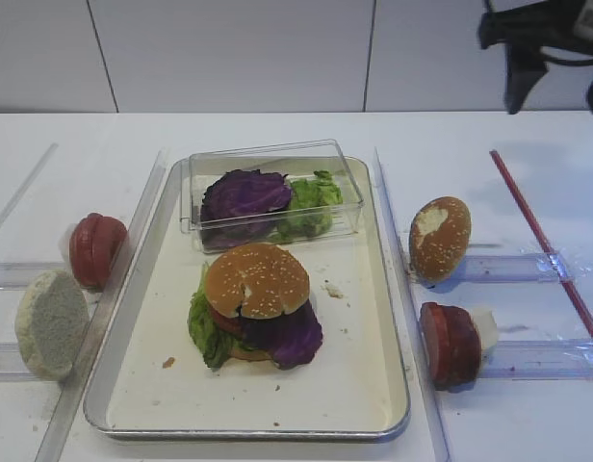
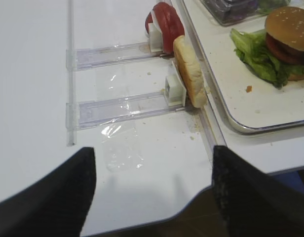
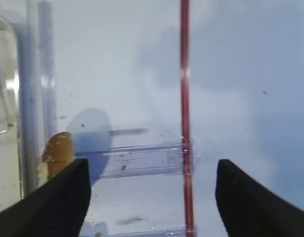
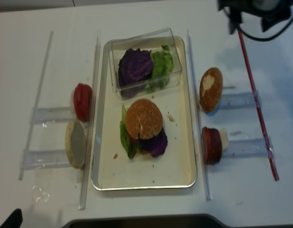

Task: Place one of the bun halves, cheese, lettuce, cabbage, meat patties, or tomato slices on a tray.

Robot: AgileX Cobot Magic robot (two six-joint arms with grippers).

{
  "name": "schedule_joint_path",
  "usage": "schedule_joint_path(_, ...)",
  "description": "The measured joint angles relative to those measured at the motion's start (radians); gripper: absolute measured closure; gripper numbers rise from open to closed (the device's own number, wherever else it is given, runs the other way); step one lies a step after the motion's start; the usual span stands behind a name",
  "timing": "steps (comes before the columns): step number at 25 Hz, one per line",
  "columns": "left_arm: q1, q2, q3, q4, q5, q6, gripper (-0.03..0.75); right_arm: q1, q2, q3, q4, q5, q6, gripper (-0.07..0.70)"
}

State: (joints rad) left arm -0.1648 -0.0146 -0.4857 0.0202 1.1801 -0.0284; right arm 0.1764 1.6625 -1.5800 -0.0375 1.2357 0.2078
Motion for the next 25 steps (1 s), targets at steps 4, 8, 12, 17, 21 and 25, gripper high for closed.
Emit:
schedule_joint_path(4,0.000,0.000,0.000,0.000,0.000,0.000,0.244,-0.127,-0.068,0.018,0.024,0.006,-0.024,0.105)
schedule_joint_path(8,0.000,0.000,0.000,0.000,0.000,0.000,0.244,-0.183,-0.128,0.021,0.045,0.010,-0.065,0.108)
schedule_joint_path(12,0.000,0.000,0.000,0.000,0.000,0.000,0.244,-0.188,-0.162,0.023,0.082,0.014,-0.116,0.121)
schedule_joint_path(17,0.000,0.000,0.000,0.000,0.000,0.000,0.244,-0.188,-0.218,0.085,0.129,0.014,-0.159,0.130)
schedule_joint_path(21,0.000,0.000,0.000,0.000,0.000,0.000,0.244,-0.188,-0.326,0.191,0.143,0.016,-0.200,0.165)
schedule_joint_path(25,0.000,0.000,0.000,0.000,0.000,0.000,0.244,-0.188,-0.474,0.286,0.147,0.016,-0.208,0.176)
